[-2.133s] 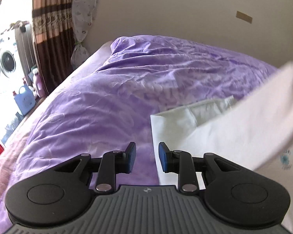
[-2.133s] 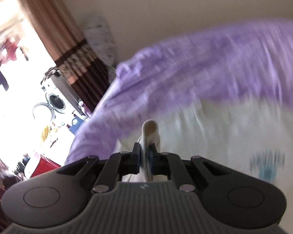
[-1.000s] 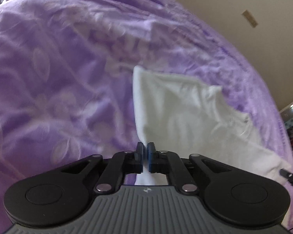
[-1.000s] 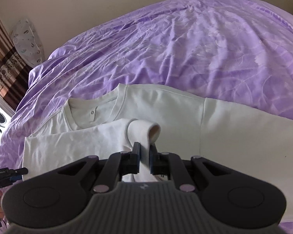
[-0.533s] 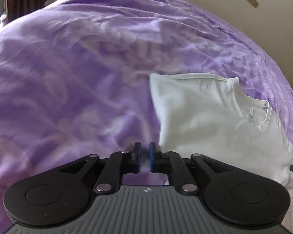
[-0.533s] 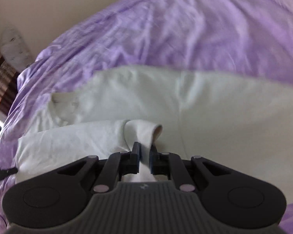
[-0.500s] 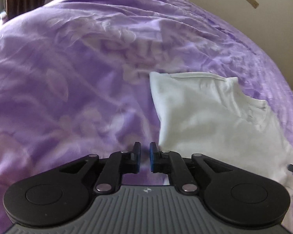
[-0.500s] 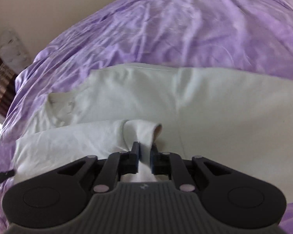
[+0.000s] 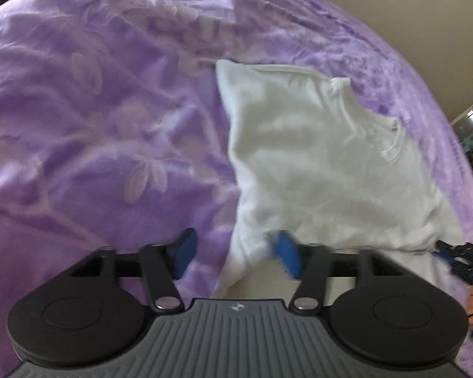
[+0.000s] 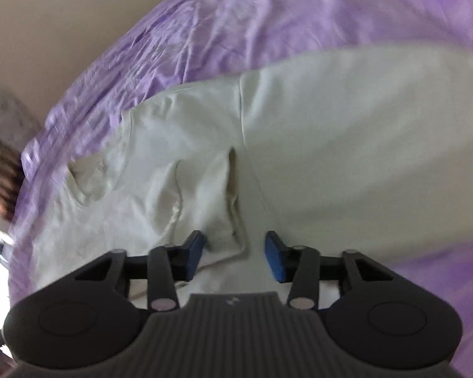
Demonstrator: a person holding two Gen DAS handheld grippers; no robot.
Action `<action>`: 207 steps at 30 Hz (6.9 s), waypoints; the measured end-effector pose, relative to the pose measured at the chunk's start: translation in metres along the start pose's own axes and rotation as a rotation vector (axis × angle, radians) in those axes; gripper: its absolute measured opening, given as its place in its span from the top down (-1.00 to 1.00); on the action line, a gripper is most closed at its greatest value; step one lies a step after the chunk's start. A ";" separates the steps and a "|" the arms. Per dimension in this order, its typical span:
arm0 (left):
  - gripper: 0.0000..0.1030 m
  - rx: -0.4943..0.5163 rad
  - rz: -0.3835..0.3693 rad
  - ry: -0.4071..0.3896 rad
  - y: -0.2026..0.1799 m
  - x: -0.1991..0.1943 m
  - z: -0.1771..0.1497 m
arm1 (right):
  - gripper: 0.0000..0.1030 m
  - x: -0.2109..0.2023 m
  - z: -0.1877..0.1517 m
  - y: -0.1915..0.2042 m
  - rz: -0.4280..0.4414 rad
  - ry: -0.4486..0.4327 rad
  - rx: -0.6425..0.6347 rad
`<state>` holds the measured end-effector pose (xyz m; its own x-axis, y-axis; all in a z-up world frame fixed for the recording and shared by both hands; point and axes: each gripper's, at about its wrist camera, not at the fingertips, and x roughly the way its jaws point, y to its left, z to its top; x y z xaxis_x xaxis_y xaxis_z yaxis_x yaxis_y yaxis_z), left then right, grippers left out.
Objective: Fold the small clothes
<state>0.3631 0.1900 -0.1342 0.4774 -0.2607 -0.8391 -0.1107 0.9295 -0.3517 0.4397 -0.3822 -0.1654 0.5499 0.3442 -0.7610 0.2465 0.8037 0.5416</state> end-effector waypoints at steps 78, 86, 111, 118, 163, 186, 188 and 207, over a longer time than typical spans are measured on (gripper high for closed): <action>-0.17 0.295 0.275 -0.229 -0.119 -0.094 -0.008 | 0.97 -0.283 0.076 -0.019 -0.101 -0.628 -0.104; -0.16 0.273 0.084 -0.237 -0.114 -0.107 -0.019 | 0.98 -0.161 0.039 0.161 0.069 -0.442 -0.340; -0.31 0.000 -0.286 -0.053 -0.102 0.024 0.000 | 0.04 0.012 -0.082 0.165 0.070 0.010 -0.615; -0.09 -0.104 -0.321 -0.016 -0.096 0.066 0.004 | 0.04 -0.040 -0.037 0.095 -0.092 -0.079 -0.585; 0.91 0.133 0.060 -0.068 -0.074 0.058 0.029 | 0.90 -0.029 -0.013 -0.010 -0.338 0.048 -0.441; 0.76 0.241 0.086 -0.017 -0.077 0.047 -0.001 | 1.00 -0.007 -0.024 -0.014 -0.267 0.155 -0.405; 0.76 0.243 0.086 -0.014 -0.077 0.045 0.000 | 1.00 -0.012 -0.027 -0.017 -0.265 0.156 -0.409; 0.73 0.219 0.137 -0.052 -0.076 0.057 0.020 | 1.00 0.041 0.069 0.020 -0.232 -0.061 -0.289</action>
<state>0.4164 0.1101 -0.1467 0.5157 -0.1202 -0.8483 0.0115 0.9910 -0.1334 0.5219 -0.3855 -0.1616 0.5545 0.1146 -0.8243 0.1393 0.9637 0.2276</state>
